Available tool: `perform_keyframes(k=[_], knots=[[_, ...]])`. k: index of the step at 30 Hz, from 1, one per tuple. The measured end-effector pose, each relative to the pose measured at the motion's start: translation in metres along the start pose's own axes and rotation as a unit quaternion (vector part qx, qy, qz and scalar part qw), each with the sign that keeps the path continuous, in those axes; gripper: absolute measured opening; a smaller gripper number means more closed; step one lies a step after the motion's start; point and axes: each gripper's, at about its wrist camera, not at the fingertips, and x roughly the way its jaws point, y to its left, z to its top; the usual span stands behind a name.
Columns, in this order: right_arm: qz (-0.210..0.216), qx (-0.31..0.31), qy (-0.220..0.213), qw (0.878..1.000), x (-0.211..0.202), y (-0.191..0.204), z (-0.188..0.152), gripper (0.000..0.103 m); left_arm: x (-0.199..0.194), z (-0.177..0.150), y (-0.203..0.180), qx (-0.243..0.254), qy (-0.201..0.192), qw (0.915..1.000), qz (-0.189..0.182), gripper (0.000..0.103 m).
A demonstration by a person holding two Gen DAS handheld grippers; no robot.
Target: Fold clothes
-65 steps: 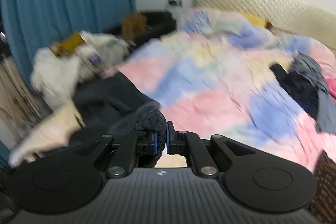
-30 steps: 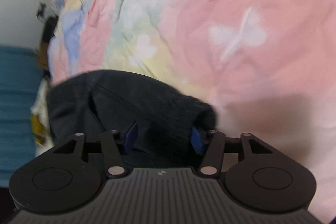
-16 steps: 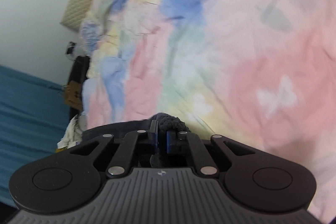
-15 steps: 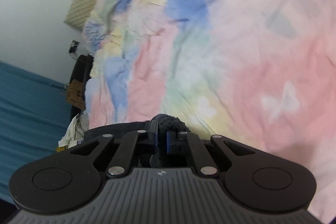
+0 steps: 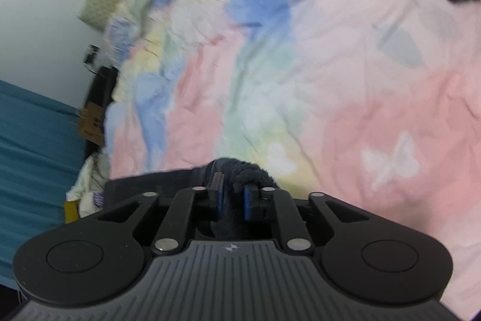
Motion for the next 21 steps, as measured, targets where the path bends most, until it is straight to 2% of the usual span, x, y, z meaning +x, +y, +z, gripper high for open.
perform_keyframes(k=[7,10,14,16,18,20,21], knots=[[-0.019,-0.007,0.045,0.999,0.008,-0.018,-0.009,0.032,0.019,-0.005,-0.006,-0.015,-0.008,0.9996,0.022,0.063],[-0.025,-0.006,0.060,0.998,0.015,-0.029,-0.002,0.033,0.026,-0.011,-0.014,-0.016,-0.011,0.9990,0.039,0.061],[-0.020,0.004,0.086,0.996,0.028,-0.047,0.011,0.040,0.035,-0.019,-0.035,0.001,-0.026,0.9954,0.092,0.058],[-0.017,0.011,0.100,0.995,0.038,-0.056,0.017,0.041,0.044,-0.022,-0.040,-0.010,-0.034,0.9924,0.118,0.058],[-0.010,0.038,0.114,0.993,0.050,-0.067,0.022,0.041,0.048,-0.025,-0.040,-0.048,-0.048,0.9886,0.134,0.058],[0.014,0.084,0.114,0.990,0.059,-0.078,0.024,0.040,0.048,-0.028,-0.035,-0.111,-0.069,0.9818,0.138,0.057],[0.025,0.097,0.111,0.989,0.063,-0.080,0.025,0.034,0.047,-0.029,-0.032,-0.151,-0.085,0.9752,0.138,0.056]])
